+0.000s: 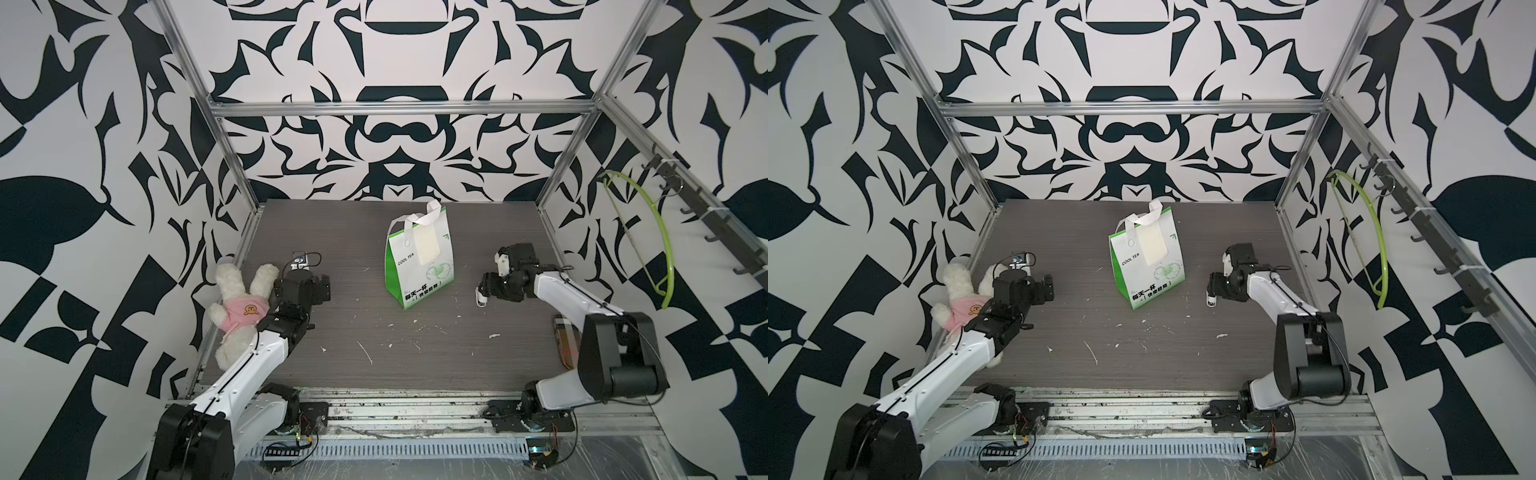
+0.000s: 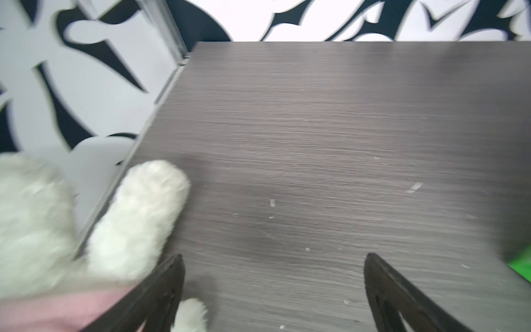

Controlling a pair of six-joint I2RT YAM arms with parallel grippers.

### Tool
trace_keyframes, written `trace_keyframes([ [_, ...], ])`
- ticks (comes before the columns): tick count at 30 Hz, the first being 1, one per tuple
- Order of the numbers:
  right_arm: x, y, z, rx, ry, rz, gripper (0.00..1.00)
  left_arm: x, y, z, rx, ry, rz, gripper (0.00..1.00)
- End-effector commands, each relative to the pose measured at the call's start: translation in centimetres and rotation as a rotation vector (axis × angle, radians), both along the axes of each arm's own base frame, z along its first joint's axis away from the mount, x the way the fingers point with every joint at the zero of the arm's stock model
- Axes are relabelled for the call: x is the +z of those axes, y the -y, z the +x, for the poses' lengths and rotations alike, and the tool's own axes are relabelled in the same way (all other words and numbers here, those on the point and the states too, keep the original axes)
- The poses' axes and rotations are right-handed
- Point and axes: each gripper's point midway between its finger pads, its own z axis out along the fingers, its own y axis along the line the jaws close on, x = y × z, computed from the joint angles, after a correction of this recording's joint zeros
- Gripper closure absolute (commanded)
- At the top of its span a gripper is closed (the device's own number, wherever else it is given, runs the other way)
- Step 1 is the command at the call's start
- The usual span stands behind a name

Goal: Staple the receipts to the bags
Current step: Place the stapler at the center of the board, then reset both arms

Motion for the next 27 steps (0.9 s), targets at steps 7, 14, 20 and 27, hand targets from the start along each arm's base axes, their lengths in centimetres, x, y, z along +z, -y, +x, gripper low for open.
trace_keyframes([
  [7,4.0,3.1,3.1,-0.016,0.570,-0.207,0.32,-1.5,-3.8,1.5,0.075,0.183,0.047,0.01],
  [14,3.1,2.3,4.6,0.021,0.700,-0.193,0.34,-2.8,-2.7,4.9,-0.006,0.235,0.012,0.00],
  [20,1.1,2.5,5.0,0.012,0.694,-0.204,0.35,-4.3,-3.4,5.1,-0.005,0.251,-0.026,0.00],
  [27,0.1,3.3,4.9,-0.039,0.693,-0.217,0.35,-4.9,-4.5,6.6,0.026,0.181,-0.054,0.01],
])
